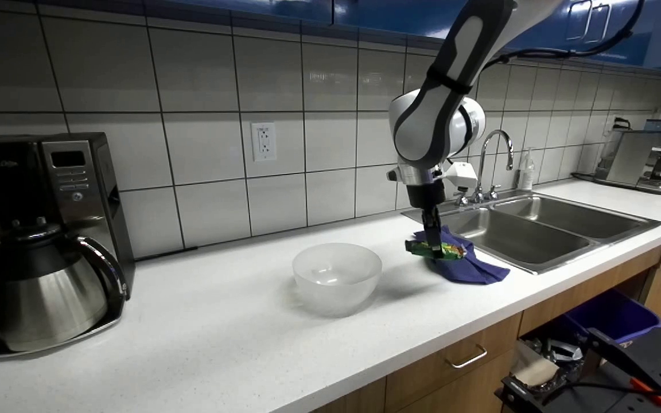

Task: Put the green packet in the bowl.

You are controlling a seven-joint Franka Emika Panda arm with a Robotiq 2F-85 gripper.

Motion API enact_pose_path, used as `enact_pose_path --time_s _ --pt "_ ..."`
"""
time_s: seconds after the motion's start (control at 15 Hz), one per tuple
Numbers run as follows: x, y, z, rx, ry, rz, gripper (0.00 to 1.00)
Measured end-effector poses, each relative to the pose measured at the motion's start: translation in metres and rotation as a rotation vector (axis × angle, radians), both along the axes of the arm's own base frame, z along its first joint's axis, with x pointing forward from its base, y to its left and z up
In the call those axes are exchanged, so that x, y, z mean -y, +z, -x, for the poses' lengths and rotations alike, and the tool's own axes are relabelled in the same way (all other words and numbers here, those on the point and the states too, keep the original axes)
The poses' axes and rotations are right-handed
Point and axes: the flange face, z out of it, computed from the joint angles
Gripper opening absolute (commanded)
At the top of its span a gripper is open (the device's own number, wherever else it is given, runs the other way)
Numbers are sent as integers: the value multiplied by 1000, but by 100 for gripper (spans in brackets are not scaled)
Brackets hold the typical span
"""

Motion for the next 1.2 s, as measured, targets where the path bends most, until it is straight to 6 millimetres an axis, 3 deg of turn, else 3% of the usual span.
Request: enact_pose_path --time_s 0.47,1.2 --pt "-32 33 -3 54 54 -10 16" --pt "-115 30 -15 79 135 -25 16"
